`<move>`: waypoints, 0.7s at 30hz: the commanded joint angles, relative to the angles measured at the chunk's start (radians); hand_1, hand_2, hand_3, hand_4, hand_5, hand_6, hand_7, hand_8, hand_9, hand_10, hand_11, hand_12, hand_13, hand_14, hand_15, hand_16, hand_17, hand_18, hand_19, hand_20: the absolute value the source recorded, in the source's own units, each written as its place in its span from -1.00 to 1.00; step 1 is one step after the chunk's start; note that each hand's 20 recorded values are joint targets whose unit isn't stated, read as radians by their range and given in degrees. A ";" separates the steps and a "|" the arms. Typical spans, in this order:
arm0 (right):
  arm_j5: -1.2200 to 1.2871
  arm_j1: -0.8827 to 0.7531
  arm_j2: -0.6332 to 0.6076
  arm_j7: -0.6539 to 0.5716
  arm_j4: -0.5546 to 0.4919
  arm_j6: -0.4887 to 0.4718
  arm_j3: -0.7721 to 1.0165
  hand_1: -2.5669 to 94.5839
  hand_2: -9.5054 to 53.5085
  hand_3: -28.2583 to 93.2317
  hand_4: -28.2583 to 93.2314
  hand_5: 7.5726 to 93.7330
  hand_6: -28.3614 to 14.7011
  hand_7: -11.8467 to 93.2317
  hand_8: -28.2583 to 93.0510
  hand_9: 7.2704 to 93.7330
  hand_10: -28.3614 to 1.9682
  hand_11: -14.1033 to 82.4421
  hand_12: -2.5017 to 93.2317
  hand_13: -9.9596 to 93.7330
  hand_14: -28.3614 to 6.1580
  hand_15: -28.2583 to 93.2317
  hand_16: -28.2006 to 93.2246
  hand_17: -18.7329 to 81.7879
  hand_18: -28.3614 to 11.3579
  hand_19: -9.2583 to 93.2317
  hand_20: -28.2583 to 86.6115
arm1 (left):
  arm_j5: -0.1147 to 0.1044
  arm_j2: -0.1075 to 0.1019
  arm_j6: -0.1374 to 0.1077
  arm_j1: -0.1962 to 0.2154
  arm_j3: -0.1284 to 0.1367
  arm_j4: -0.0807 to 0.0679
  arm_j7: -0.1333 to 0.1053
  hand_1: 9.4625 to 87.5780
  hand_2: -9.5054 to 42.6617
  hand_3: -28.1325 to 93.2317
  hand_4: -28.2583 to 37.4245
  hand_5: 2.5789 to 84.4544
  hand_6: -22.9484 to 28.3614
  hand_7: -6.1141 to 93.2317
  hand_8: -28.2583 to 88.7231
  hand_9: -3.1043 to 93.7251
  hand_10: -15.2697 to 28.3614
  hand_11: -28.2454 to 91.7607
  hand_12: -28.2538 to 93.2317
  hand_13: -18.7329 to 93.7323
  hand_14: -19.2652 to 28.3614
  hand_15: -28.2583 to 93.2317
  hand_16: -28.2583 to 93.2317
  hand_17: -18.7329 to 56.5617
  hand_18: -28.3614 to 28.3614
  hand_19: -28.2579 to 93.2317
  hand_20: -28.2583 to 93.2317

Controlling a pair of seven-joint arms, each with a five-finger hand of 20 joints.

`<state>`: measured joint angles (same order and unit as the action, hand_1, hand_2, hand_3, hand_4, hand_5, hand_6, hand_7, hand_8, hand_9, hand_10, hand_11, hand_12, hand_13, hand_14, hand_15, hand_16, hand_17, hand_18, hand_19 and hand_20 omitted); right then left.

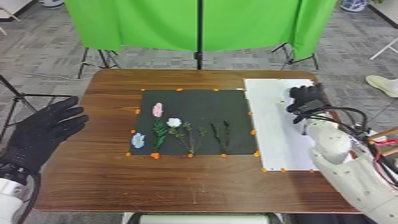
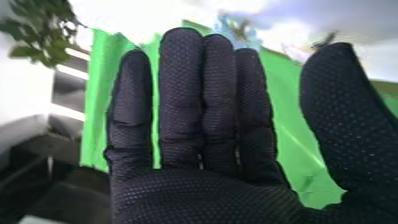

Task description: Arrange flowers

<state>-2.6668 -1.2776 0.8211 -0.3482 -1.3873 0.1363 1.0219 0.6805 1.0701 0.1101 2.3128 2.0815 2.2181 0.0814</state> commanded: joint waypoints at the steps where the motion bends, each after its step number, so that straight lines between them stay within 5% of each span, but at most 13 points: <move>1: -0.046 0.035 0.025 0.031 0.017 -0.013 -0.015 -0.24 -1.00 0.84 -1.00 0.01 0.43 -0.08 -0.95 0.24 0.49 0.23 -0.50 0.37 0.51 0.41 -0.23 -0.18 -0.35 0.61 0.10 | 0.001 0.007 0.011 0.012 -0.003 -0.003 0.005 -0.58 -0.60 0.65 -0.91 -0.18 0.04 -0.47 -0.71 -0.29 0.28 -0.08 -0.30 -0.24 0.46 0.14 -0.58 -0.72 0.77 0.25 -0.41; 7: -0.062 0.051 0.041 0.045 0.036 -0.052 -0.026 -0.21 -1.00 0.80 -1.00 0.06 0.46 -0.07 -0.95 0.30 0.55 0.17 -0.44 0.40 0.52 0.42 -0.22 -0.17 -0.34 0.61 0.13 | 0.001 0.007 0.009 0.010 -0.004 -0.004 0.006 -0.58 -0.60 0.65 -0.91 -0.18 0.03 -0.47 -0.71 -0.29 0.28 -0.08 -0.30 -0.24 0.46 0.14 -0.58 -0.72 0.77 0.25 -0.40; 10: -0.070 0.059 0.046 0.040 0.049 -0.043 -0.040 -0.13 -1.00 0.72 -1.00 0.13 0.50 -0.07 -0.95 0.42 0.67 -0.02 -0.26 0.43 0.54 0.42 -0.18 -0.16 -0.33 0.61 0.15 | 0.002 0.007 0.008 0.008 -0.005 -0.005 0.006 -0.58 -0.60 0.65 -0.91 -0.18 0.03 -0.47 -0.71 -0.29 0.28 -0.08 -0.30 -0.24 0.46 0.14 -0.58 -0.72 0.77 0.25 -0.40; 14: -0.065 0.059 0.047 0.042 0.063 0.032 -0.052 0.03 -1.00 0.71 -1.00 0.31 0.51 0.10 -0.82 0.75 0.83 -0.31 -0.06 0.62 0.72 0.26 0.05 -0.09 -0.33 0.62 0.16 | 0.002 0.011 0.011 0.013 -0.004 -0.002 0.003 -0.57 -0.60 0.65 -0.91 -0.18 0.03 -0.47 -0.71 -0.29 0.28 -0.08 -0.30 -0.24 0.46 0.14 -0.58 -0.72 0.77 0.25 -0.41; 21: -0.032 0.062 0.042 0.070 0.005 0.114 -0.057 0.05 -1.00 0.81 -1.00 0.54 0.49 0.09 -0.78 0.95 0.82 -0.35 0.00 0.75 0.66 0.29 0.05 -0.04 -0.36 0.67 0.18 | 0.001 0.009 0.005 0.016 0.001 0.000 0.001 -0.57 -0.60 0.65 -0.91 -0.18 0.03 -0.47 -0.71 -0.29 0.28 -0.08 -0.30 -0.24 0.46 0.15 -0.58 -0.72 0.77 0.25 -0.41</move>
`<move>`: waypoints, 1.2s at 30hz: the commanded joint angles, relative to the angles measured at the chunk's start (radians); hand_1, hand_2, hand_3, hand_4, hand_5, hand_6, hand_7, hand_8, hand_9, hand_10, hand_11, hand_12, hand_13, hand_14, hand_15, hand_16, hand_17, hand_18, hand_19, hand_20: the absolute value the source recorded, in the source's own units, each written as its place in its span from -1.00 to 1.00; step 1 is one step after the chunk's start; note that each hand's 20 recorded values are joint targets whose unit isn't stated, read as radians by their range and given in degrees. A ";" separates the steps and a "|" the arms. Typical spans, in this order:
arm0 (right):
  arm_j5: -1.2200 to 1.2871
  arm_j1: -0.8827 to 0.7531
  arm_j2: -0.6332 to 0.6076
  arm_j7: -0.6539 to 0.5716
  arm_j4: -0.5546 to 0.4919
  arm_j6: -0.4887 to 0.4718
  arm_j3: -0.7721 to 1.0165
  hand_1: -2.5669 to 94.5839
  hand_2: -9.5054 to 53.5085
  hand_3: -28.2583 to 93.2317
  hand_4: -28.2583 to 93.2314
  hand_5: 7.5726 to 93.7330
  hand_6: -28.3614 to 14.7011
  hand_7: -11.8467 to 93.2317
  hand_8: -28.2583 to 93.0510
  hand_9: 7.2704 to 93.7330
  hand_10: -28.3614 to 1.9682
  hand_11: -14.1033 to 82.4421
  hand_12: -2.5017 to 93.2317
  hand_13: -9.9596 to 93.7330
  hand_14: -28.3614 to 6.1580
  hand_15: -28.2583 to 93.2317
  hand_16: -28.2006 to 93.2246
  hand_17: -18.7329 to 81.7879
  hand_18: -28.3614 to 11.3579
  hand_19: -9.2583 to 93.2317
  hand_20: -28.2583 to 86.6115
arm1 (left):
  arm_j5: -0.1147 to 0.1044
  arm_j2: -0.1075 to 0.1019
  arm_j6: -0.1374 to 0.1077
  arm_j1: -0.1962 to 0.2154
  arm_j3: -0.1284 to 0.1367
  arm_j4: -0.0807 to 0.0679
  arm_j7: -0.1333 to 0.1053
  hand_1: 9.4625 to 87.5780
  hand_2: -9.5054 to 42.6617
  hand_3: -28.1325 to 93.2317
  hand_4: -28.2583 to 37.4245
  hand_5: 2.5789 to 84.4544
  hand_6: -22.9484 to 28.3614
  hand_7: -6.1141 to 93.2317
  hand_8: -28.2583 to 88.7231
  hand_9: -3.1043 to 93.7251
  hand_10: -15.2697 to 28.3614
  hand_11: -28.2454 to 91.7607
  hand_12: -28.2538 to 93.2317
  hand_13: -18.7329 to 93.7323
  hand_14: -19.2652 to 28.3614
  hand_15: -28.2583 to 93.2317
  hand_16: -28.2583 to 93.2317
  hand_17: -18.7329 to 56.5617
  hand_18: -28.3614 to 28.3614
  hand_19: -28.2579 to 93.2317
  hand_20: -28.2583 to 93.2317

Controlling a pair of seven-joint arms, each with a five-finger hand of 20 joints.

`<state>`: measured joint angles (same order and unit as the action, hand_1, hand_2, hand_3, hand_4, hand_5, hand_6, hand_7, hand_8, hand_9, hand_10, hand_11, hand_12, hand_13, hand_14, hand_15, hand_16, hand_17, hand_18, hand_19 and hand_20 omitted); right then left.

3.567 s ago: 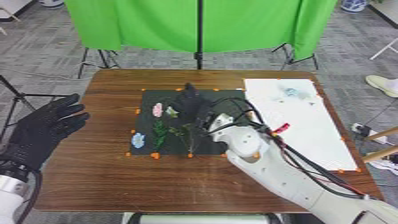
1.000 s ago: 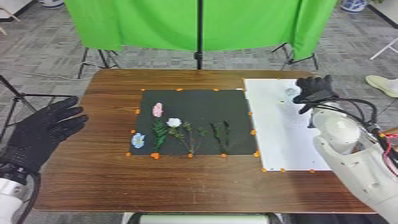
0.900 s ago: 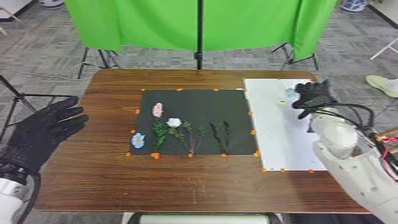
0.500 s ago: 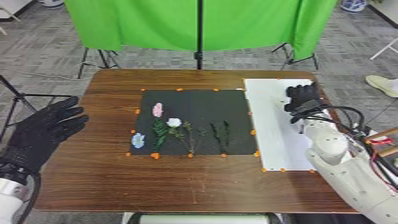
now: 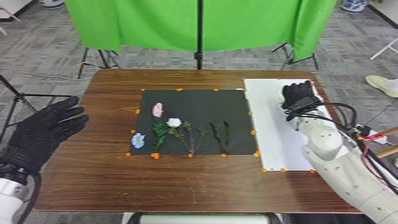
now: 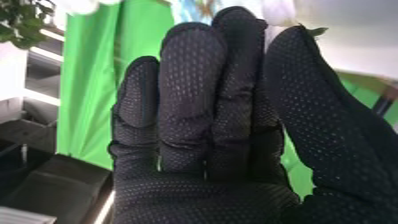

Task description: Arrange flowers

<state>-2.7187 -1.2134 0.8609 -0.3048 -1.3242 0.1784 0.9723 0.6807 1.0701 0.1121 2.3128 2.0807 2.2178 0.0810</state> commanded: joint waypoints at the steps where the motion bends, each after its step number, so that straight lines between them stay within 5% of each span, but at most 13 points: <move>1: 0.024 -0.001 0.004 0.029 -0.077 0.075 -0.011 0.04 -1.00 0.81 -1.00 0.55 0.48 0.09 -0.78 0.96 0.82 -0.35 0.00 0.75 0.66 0.29 0.05 -0.04 -0.36 0.67 0.18 | 0.001 0.009 0.004 0.015 0.002 0.000 0.004 -0.58 -0.60 0.65 -0.91 -0.18 0.03 -0.47 -0.71 -0.29 0.28 -0.08 -0.30 -0.24 0.46 0.14 -0.58 -0.72 0.77 0.26 -0.41; 9: 0.054 0.004 0.073 0.164 -0.223 0.102 -0.062 0.04 -1.00 0.83 -1.00 0.57 0.47 0.09 -0.77 0.97 0.80 -0.34 0.01 0.75 0.64 0.31 0.05 -0.04 -0.36 0.68 0.19 | 0.002 0.012 0.004 0.012 -0.002 -0.001 0.008 -0.57 -0.60 0.65 -0.91 -0.18 0.04 -0.47 -0.71 -0.29 0.28 -0.08 -0.30 -0.24 0.46 0.14 -0.58 -0.72 0.78 0.26 -0.41; 18: 0.036 0.043 0.146 0.255 -0.223 0.071 -0.172 0.04 -1.00 0.83 -1.00 0.56 0.47 0.09 -0.78 0.97 0.81 -0.35 0.01 0.75 0.66 0.31 0.05 -0.04 -0.36 0.68 0.19 | 0.001 0.008 0.001 -0.002 -0.016 -0.006 0.014 -0.57 -0.60 0.65 -0.91 -0.18 0.03 -0.47 -0.71 -0.29 0.28 -0.08 -0.30 -0.24 0.46 0.14 -0.58 -0.72 0.78 0.26 -0.41; 36: -0.005 0.081 0.205 0.247 -0.210 0.031 -0.293 0.02 -1.00 0.85 -1.00 0.56 0.48 0.11 -0.78 0.97 0.80 -0.35 0.02 0.74 0.64 0.33 0.05 -0.05 -0.36 0.69 0.20 | -0.001 0.001 0.004 -0.009 -0.019 -0.009 0.017 -0.58 -0.60 0.65 -0.91 -0.18 0.04 -0.47 -0.71 -0.29 0.28 -0.08 -0.30 -0.24 0.46 0.15 -0.58 -0.72 0.78 0.26 -0.41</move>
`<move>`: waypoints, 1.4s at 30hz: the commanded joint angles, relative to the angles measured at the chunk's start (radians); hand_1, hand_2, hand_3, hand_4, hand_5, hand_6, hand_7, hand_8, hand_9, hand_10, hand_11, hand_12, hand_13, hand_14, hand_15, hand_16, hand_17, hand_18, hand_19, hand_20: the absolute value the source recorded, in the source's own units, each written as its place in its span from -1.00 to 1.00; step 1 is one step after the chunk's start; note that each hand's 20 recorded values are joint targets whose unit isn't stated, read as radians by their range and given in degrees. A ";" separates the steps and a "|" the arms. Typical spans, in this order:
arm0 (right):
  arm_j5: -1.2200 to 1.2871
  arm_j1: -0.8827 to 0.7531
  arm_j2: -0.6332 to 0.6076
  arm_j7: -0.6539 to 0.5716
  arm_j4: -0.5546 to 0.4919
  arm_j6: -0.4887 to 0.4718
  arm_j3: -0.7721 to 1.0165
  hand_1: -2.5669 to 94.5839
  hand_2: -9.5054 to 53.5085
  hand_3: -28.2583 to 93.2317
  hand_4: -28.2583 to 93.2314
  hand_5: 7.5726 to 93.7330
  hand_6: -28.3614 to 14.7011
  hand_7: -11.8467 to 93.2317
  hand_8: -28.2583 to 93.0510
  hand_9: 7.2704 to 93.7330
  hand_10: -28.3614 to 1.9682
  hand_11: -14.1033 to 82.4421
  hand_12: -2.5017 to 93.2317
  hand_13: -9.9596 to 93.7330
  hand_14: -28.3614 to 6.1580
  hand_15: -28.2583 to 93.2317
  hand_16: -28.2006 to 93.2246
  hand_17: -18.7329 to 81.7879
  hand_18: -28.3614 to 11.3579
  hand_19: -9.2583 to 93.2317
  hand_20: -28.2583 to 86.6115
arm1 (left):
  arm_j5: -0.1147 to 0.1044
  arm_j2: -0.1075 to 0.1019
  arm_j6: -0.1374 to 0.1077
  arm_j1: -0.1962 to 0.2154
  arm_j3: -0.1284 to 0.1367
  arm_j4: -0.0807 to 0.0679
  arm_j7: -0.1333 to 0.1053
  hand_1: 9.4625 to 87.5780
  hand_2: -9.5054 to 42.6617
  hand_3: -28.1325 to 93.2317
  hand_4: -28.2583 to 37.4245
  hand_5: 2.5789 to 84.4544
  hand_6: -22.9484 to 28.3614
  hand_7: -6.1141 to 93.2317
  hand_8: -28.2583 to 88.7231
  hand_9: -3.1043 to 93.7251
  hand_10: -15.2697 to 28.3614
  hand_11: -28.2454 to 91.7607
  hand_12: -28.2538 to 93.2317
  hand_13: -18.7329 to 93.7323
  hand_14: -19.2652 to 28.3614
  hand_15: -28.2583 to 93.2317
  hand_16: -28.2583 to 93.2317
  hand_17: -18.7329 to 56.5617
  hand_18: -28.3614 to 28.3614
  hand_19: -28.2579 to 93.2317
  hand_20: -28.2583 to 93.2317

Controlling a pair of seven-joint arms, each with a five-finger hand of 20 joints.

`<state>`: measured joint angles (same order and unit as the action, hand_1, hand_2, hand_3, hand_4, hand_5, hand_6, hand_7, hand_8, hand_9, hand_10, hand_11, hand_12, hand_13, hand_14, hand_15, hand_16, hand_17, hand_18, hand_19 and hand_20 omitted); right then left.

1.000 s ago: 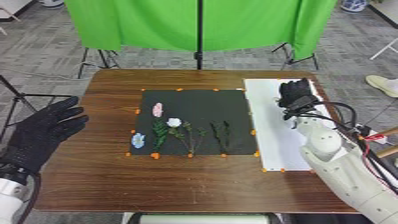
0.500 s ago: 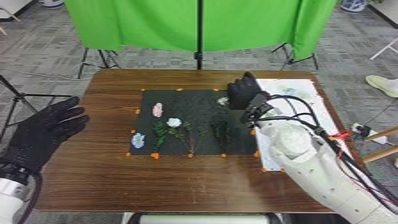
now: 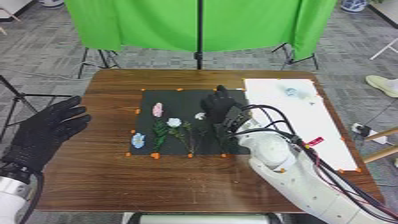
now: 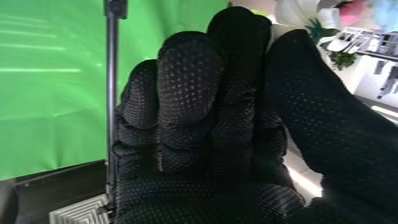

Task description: Arrange flowers

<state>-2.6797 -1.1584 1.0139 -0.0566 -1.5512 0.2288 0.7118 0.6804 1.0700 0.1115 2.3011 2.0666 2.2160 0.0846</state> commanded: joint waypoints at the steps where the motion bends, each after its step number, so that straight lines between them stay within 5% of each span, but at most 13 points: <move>1: -0.046 0.030 0.058 -0.005 0.023 -0.018 -0.036 0.02 -1.00 0.86 -1.00 0.56 0.48 0.11 -0.78 0.97 0.80 -0.35 0.02 0.74 0.65 0.33 0.05 -0.05 -0.36 0.69 0.20 | 0.000 0.001 0.007 0.003 -0.006 -0.008 0.012 -0.58 -0.60 0.65 -0.91 -0.18 0.04 -0.47 -0.71 -0.29 0.28 -0.08 -0.30 -0.24 0.46 0.15 -0.58 -0.72 0.78 0.26 -0.41; 22: -0.092 0.033 0.060 -0.044 0.060 -0.089 -0.010 -0.03 -1.00 0.80 -1.00 0.44 0.48 0.12 -0.79 0.87 0.79 -0.37 0.01 0.67 0.60 0.39 0.01 -0.07 -0.36 0.68 0.21 | -0.003 -0.004 0.006 0.003 -0.009 -0.010 0.012 -0.58 -0.60 0.65 -0.91 -0.18 0.04 -0.47 -0.71 -0.29 0.28 -0.08 -0.30 -0.24 0.46 0.14 -0.58 -0.72 0.78 0.25 -0.41; 35: -0.031 -0.039 -0.007 0.045 -0.101 -0.212 0.054 -0.18 -1.00 0.81 -1.00 0.40 0.44 0.07 -0.78 0.73 0.66 -0.18 -0.17 0.61 0.52 0.45 -0.12 -0.11 -0.38 0.67 0.22 | -0.001 0.000 0.002 0.016 -0.002 -0.005 0.007 -0.57 -0.60 0.65 -0.91 -0.18 0.04 -0.47 -0.71 -0.29 0.28 -0.08 -0.30 -0.24 0.46 0.15 -0.58 -0.72 0.77 0.25 -0.40; 42: 0.012 -0.050 -0.060 -0.034 -0.129 -0.168 0.140 -0.26 -1.00 0.85 -1.00 0.38 0.45 -0.02 -0.75 0.65 0.59 -0.08 -0.27 0.58 0.52 0.45 -0.13 -0.12 -0.39 0.66 0.22 | 0.002 0.003 0.003 0.015 -0.001 -0.003 0.008 -0.57 -0.60 0.65 -0.91 -0.18 0.04 -0.47 -0.71 -0.29 0.28 -0.08 -0.30 -0.24 0.46 0.15 -0.58 -0.72 0.77 0.25 -0.41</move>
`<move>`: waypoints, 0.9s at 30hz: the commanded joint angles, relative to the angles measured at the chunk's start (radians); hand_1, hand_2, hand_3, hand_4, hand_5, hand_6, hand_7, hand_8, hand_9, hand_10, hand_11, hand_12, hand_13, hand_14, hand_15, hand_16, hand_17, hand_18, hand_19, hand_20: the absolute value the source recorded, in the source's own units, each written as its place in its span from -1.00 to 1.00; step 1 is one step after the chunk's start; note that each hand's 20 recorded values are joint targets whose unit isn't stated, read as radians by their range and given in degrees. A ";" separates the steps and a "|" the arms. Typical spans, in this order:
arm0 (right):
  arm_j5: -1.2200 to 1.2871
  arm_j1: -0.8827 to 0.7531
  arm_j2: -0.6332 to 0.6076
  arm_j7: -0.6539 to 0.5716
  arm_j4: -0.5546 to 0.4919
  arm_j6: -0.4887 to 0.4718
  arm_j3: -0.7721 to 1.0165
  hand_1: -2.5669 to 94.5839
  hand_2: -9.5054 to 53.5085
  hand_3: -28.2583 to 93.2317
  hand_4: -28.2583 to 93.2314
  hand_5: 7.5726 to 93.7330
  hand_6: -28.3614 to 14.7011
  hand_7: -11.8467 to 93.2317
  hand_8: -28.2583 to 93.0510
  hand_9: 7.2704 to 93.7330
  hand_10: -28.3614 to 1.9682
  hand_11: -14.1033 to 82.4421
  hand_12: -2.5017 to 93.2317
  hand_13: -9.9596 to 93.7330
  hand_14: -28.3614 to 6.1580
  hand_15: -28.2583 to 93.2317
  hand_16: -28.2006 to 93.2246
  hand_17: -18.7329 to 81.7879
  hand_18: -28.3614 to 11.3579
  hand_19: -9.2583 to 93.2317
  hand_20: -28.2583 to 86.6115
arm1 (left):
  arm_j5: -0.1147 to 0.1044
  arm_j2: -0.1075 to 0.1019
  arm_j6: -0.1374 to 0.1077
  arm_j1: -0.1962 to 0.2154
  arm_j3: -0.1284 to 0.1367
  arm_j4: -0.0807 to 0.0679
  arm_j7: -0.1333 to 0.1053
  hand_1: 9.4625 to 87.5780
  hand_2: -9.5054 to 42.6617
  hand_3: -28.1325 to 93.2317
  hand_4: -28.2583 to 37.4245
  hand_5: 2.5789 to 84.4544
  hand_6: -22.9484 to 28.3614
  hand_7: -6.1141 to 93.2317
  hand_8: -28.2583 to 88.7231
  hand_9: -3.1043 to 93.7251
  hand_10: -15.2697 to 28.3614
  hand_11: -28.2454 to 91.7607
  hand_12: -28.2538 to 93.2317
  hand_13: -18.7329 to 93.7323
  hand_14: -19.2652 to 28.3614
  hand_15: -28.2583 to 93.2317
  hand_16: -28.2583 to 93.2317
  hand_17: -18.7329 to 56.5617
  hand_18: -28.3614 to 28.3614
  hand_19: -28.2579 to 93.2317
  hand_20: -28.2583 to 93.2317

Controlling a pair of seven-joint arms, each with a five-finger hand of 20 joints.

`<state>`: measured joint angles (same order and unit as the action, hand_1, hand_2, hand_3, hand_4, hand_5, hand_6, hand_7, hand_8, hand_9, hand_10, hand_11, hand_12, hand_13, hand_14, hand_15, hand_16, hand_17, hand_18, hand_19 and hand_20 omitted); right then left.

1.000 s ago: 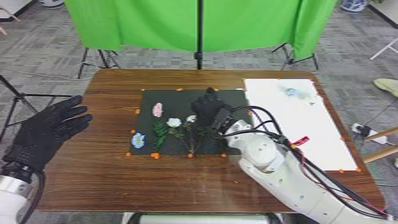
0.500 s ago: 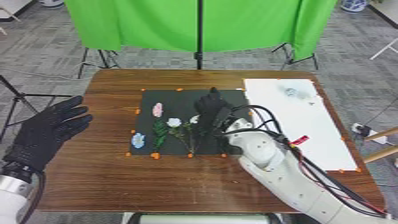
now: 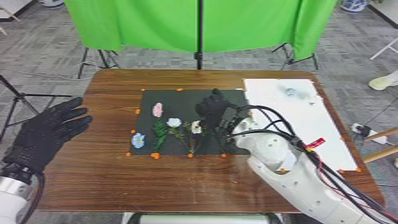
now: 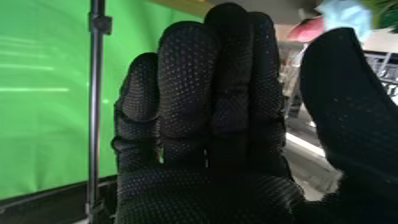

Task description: Arrange flowers

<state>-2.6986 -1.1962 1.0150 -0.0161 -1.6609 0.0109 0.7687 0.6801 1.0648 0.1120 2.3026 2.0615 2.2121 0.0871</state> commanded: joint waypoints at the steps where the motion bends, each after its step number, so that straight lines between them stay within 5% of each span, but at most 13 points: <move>1: 0.030 -0.006 -0.074 -0.100 -0.007 0.048 0.101 -0.29 -0.98 0.88 -1.00 0.34 0.45 -0.05 -0.76 0.58 0.53 -0.04 -0.32 0.54 0.49 0.46 -0.13 -0.13 -0.38 0.65 0.22 | 0.002 0.009 0.002 0.015 0.004 0.001 0.003 -0.57 -0.60 0.65 -0.91 -0.18 0.04 -0.47 -0.71 -0.29 0.28 -0.08 -0.30 -0.24 0.46 0.15 -0.58 -0.72 0.77 0.26 -0.41; 3: 0.033 0.019 -0.087 -0.130 0.059 0.052 0.145 -0.34 -0.93 0.92 -1.00 0.28 0.45 -0.09 -0.84 0.46 0.46 0.02 -0.40 0.45 0.45 0.47 -0.16 -0.15 -0.38 0.63 0.21 | 0.002 0.009 0.004 0.016 0.007 0.003 0.002 -0.57 -0.60 0.65 -0.91 -0.18 0.03 -0.47 -0.71 -0.29 0.28 -0.08 -0.30 -0.24 0.46 0.15 -0.58 -0.72 0.77 0.26 -0.40; 8: 0.040 0.093 -0.160 -0.272 0.221 -0.066 0.188 -0.48 -0.82 1.00 -0.99 -0.30 0.27 -0.12 -0.92 -0.25 0.23 0.04 -0.55 -0.10 0.20 0.35 -0.33 -0.31 -0.40 0.43 0.06 | 0.002 0.009 0.000 0.021 0.011 0.003 0.000 -0.57 -0.60 0.65 -0.91 -0.18 0.04 -0.47 -0.71 -0.29 0.28 -0.08 -0.30 -0.24 0.46 0.15 -0.58 -0.72 0.77 0.25 -0.41; 14: 0.145 0.011 -0.185 -0.331 0.264 -0.260 0.387 -0.53 -0.89 0.97 -1.00 -0.77 -0.09 -0.54 -0.70 -0.78 0.02 -0.49 -0.47 -0.57 -0.29 -0.41 -0.21 -0.60 -0.56 0.18 -0.27 | 0.003 0.013 -0.001 0.029 0.015 0.006 -0.008 -0.57 -0.60 0.65 -0.91 -0.18 0.04 -0.47 -0.71 -0.29 0.28 -0.08 -0.30 -0.24 0.46 0.15 -0.58 -0.72 0.77 0.26 -0.41; 20: 0.164 -0.049 -0.191 -0.353 0.275 -0.276 0.442 -0.55 -0.95 0.93 -1.00 -0.84 -0.15 -0.64 -0.64 -0.83 0.00 -0.60 -0.42 -0.53 -0.31 -0.55 -0.14 -0.65 -0.62 0.12 -0.33 | 0.002 0.018 0.000 0.035 0.019 0.008 -0.008 -0.57 -0.59 0.65 -0.91 -0.18 0.04 -0.48 -0.71 -0.29 0.28 -0.08 -0.30 -0.24 0.46 0.14 -0.58 -0.72 0.77 0.26 -0.41; 27: 0.172 -0.058 -0.186 -0.369 0.316 -0.165 0.425 -0.52 -1.00 0.96 -1.00 -0.67 0.00 -0.45 -0.75 -0.55 0.20 -0.36 -0.53 -0.41 -0.05 -0.40 -0.15 -0.59 -0.63 0.15 -0.31 | 0.003 0.021 -0.001 0.029 0.012 0.007 -0.002 -0.58 -0.60 0.65 -0.91 -0.18 0.04 -0.48 -0.71 -0.29 0.28 -0.08 -0.30 -0.24 0.46 0.15 -0.58 -0.72 0.77 0.26 -0.41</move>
<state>-2.5305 -1.2353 0.8166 -0.3558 -1.3807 -0.2643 1.2214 0.6809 1.0743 0.1116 2.3222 2.0801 2.2187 0.0789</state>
